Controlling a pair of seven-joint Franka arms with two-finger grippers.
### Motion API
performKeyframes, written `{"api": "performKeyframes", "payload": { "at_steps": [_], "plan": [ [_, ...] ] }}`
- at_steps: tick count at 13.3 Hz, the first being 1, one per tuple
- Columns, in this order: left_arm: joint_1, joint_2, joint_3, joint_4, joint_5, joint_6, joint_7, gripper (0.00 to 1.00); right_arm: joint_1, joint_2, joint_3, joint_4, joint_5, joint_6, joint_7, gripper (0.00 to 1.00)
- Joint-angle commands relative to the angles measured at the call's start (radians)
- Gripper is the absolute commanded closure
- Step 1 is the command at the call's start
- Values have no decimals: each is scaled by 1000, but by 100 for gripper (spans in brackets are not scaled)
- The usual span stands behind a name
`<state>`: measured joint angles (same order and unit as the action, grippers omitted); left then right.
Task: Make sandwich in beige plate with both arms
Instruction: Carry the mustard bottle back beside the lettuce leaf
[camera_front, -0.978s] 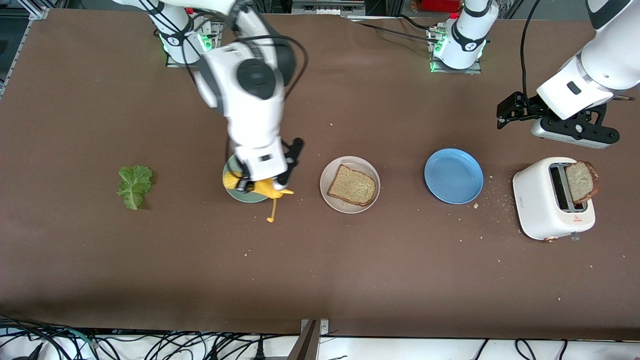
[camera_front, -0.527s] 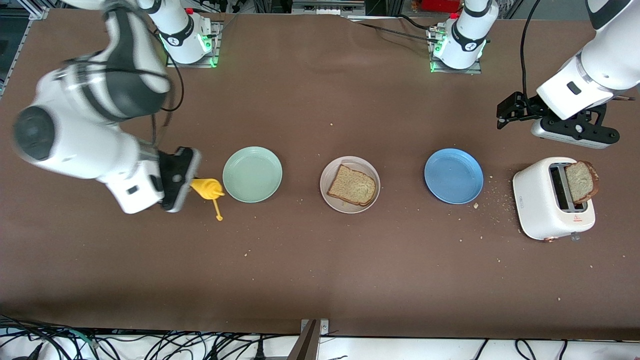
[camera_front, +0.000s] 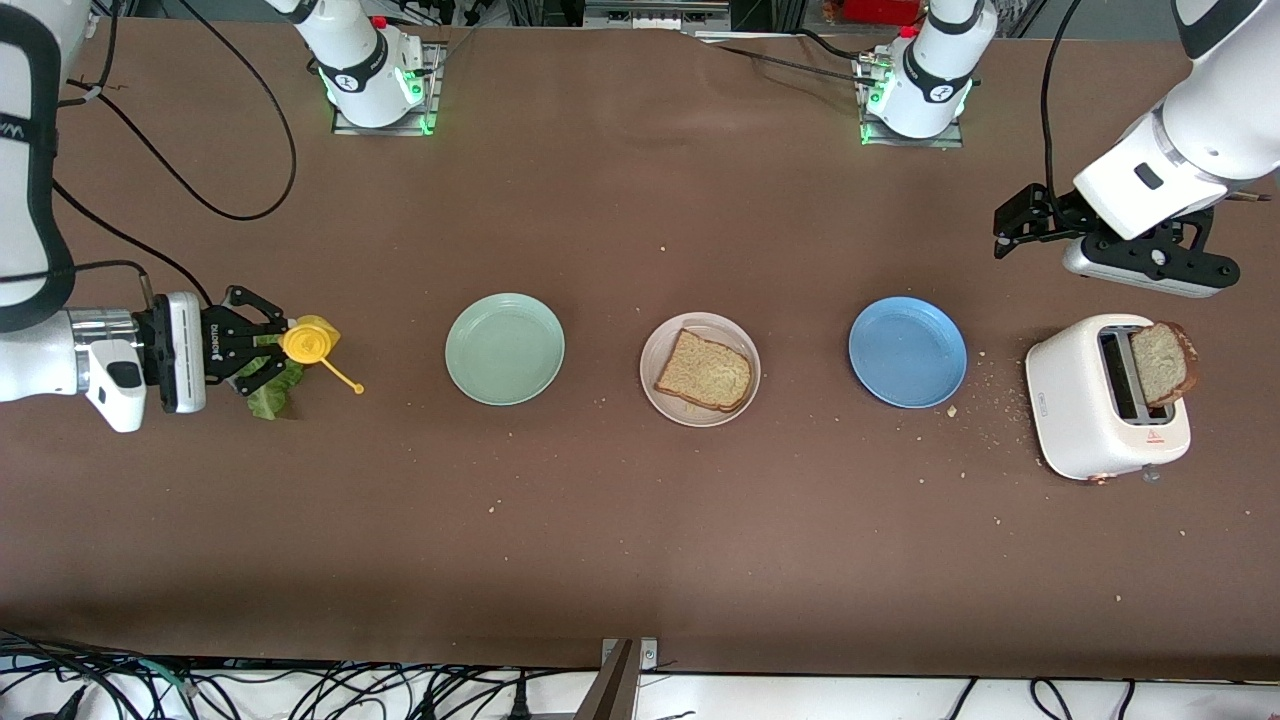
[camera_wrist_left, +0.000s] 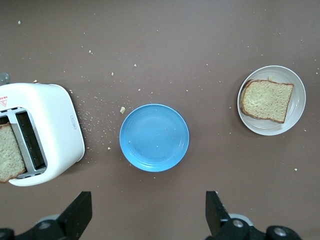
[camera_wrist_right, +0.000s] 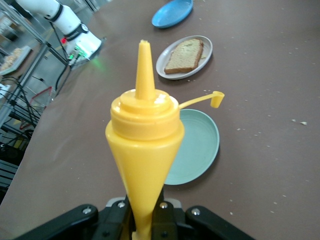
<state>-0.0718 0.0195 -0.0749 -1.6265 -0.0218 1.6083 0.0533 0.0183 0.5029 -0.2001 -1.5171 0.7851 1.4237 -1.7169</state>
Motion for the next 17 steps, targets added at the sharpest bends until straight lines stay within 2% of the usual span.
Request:
{"api": "performKeyframes", "payload": {
  "at_steps": [1,3,5,10,17],
  "plan": [
    [-3,5,6,19,-15,-16,8,0,-35,-56,1,-211,107,0,-192,100],
    [-3,5,6,19,-15,-16,8,0,-35,-55,-27,-331,161,12,-336,100],
    [-3,5,6,19,-15,-16,8,0,-43,-32,-42,-399,194,36,-507,100],
    [-3,5,6,19,-15,-16,8,0,-90,77,-42,-414,207,58,-805,100],
    [-3,5,6,19,-15,-16,8,0,-95,186,-42,-390,267,77,-900,100]
  ]
}}
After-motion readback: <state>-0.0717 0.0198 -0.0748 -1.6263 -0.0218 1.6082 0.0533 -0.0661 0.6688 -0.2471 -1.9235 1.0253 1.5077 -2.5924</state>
